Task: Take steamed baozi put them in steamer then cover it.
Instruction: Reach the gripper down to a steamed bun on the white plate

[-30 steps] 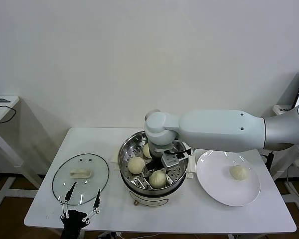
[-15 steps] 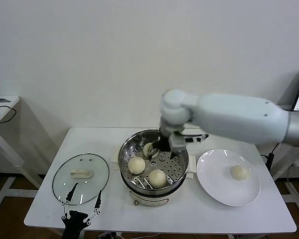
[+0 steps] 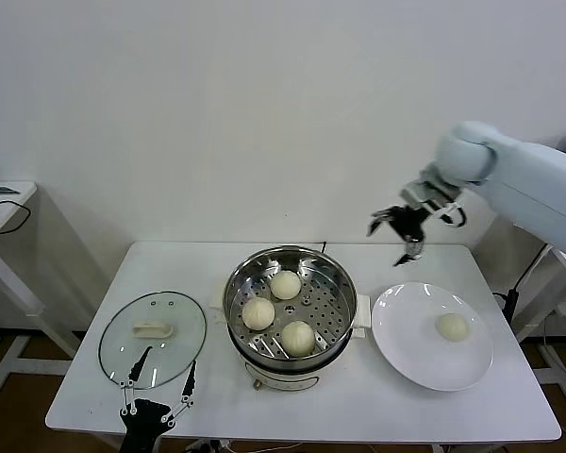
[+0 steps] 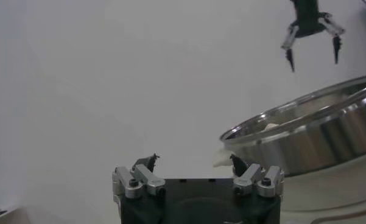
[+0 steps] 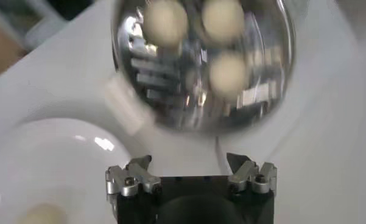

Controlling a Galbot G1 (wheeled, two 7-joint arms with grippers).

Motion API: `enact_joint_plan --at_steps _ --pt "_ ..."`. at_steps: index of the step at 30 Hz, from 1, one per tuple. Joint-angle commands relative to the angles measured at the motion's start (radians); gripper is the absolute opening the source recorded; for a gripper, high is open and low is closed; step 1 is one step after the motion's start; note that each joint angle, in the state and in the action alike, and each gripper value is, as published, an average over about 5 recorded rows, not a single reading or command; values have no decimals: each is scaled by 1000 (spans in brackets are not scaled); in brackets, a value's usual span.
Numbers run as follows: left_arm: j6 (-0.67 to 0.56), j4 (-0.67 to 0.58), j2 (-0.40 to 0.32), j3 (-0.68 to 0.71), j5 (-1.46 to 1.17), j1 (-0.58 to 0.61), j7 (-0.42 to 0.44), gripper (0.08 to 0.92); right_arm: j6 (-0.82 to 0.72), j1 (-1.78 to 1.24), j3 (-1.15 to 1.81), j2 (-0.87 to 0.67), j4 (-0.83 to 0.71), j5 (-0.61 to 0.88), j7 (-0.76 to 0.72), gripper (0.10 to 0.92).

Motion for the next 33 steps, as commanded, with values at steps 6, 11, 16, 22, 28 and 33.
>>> enact_joint_plan --at_steps 6,11,16,22,28,33 --pt "-1 7 -1 -15 -1 4 0 823 -111 -296 88 -120 -160 -101 79 823" --pt "2 8 -1 -17 -1 2 0 823 -112 -364 114 -109 -161 -132 96 823" --pt "2 14 -2 -16 -1 0 1 823 -112 -386 118 -84 -175 -141 112 823" --pt "0 12 -6 -17 -1 3 0 823 -103 -402 127 -50 -209 -176 119 823" --pt "-1 9 -7 -20 -2 3 0 823 -101 -426 140 -26 -224 -188 131 823" --pt "-2 11 -10 -23 -3 2 0 823 -100 -443 151 -15 -232 -199 137 823"
